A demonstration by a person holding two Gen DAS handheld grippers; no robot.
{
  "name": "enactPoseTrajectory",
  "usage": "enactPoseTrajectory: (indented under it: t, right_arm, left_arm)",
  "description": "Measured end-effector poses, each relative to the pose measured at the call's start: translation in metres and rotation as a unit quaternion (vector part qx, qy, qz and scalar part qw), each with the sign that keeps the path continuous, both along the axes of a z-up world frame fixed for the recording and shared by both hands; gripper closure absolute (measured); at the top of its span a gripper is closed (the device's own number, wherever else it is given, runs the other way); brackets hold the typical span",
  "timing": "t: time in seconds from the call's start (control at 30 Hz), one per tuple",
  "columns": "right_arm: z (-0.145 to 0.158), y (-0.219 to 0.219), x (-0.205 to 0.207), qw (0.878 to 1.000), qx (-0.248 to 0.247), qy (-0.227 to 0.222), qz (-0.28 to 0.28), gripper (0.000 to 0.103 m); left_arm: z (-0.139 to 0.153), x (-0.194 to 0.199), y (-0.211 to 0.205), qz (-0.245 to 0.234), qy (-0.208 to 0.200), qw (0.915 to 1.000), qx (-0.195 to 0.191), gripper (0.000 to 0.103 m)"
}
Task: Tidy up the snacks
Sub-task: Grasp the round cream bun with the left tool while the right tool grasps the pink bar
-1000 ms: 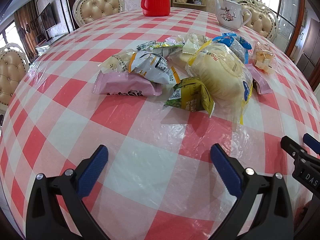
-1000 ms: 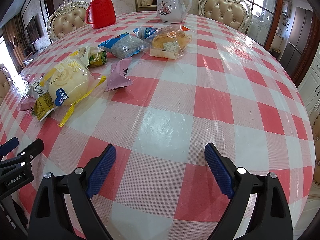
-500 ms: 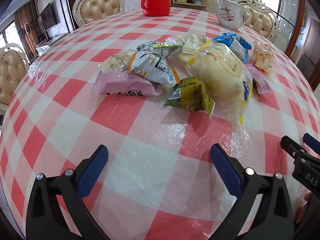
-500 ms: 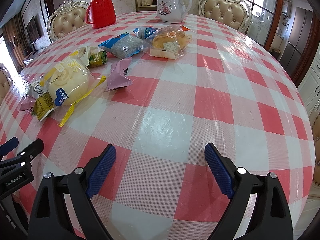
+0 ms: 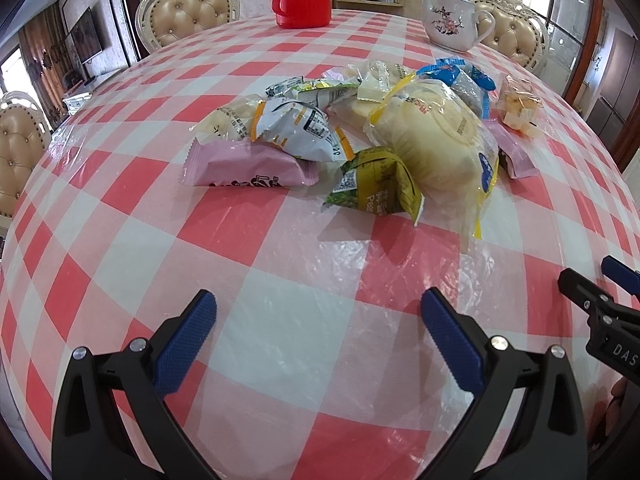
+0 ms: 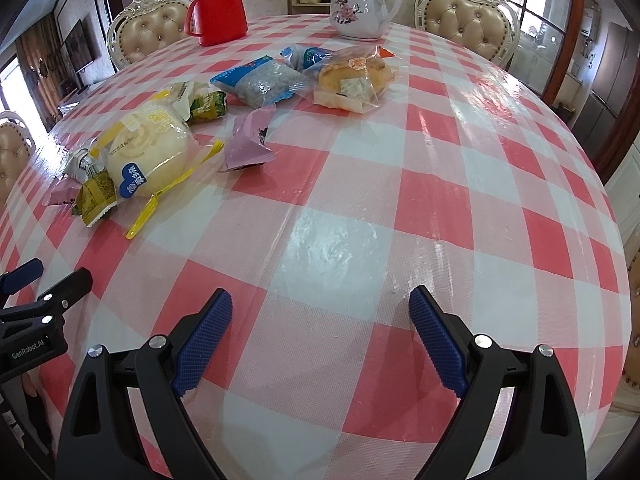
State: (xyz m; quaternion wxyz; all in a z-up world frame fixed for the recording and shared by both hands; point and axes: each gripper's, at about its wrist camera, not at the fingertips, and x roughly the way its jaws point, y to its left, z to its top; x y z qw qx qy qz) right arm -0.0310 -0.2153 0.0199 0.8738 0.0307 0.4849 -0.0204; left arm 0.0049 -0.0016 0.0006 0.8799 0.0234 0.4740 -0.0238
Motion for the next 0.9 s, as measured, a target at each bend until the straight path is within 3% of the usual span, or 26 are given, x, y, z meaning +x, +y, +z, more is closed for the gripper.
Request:
enactPoseTrajectory:
  t: [0.57,0.7,0.9]
  right_arm:
    - [0.0,0.0,0.0,1.0,-0.001,0.002,0.003,0.016]
    - [0.009,-0.009,0.009,0.998,0.06,-0.009,0.011,0.016]
    - [0.039,-0.005,0.049,0.995,0.077,-0.056,0.02,0.016]
  left_arm:
    - [0.0,0.0,0.0,-0.001,0.0,1.0,0.0,0.001]
    - [0.002,-0.005,0.002,-0.004,0.003,1.0,0.0,0.001]
    - [0.003,-0.005,0.007,-0.024,0.002,0.9997,-0.008,0.001]
